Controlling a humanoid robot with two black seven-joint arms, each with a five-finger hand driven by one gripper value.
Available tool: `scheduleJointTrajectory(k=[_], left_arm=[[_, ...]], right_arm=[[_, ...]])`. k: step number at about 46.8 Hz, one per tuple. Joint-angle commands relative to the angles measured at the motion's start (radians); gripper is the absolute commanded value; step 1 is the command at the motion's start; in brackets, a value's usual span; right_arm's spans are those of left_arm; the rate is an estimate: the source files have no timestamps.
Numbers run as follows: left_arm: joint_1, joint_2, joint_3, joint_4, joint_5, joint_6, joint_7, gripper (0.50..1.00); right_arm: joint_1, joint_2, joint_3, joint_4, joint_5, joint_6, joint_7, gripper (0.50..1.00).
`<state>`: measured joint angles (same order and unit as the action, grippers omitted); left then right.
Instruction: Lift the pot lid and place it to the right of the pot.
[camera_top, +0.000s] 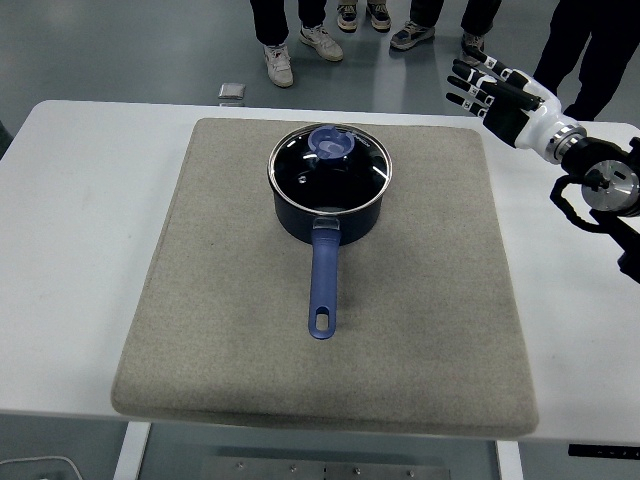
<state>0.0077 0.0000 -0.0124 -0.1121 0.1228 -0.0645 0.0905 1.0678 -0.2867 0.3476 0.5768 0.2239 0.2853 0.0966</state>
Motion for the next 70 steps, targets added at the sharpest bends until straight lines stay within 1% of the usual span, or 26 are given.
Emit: scheduleJointTrajectory(k=[1, 26, 38, 44, 57, 70], left_arm=[[0.0, 0.0, 0.0, 0.002, 0.0, 0.0, -0.002, 1.0], [0.0, 0.0, 0.0, 0.003, 0.0, 0.005, -0.002, 1.0], [0.0, 0.0, 0.0, 0.005, 0.0, 0.005, -0.002, 1.0], [0.0, 0.0, 0.0, 0.005, 0.0, 0.005, -0.002, 1.0], [0.0, 0.0, 0.0, 0.005, 0.0, 0.005, -0.002, 1.0], [0.0, 0.0, 0.0, 0.005, 0.0, 0.005, -0.002, 1.0]], right_arm=[[0.001, 0.0, 0.001, 0.0, -0.001, -0.003, 0.0, 0.911], [0.001, 0.0, -0.004, 0.003, -0.003, -0.003, 0.006, 0.911], [0.003, -0.003, -0.004, 0.003, -0.015, 0.011, 0.008, 0.911], [0.004, -0.006, -0.004, 0.002, -0.02, 0.028, 0.009, 0.911], [0.009, -0.006, -0.009, 0.003, -0.028, 0.035, 0.011, 0.911], [0.012, 0.001, -0.006, 0.008, -0.127, 0.026, 0.011, 0.911]])
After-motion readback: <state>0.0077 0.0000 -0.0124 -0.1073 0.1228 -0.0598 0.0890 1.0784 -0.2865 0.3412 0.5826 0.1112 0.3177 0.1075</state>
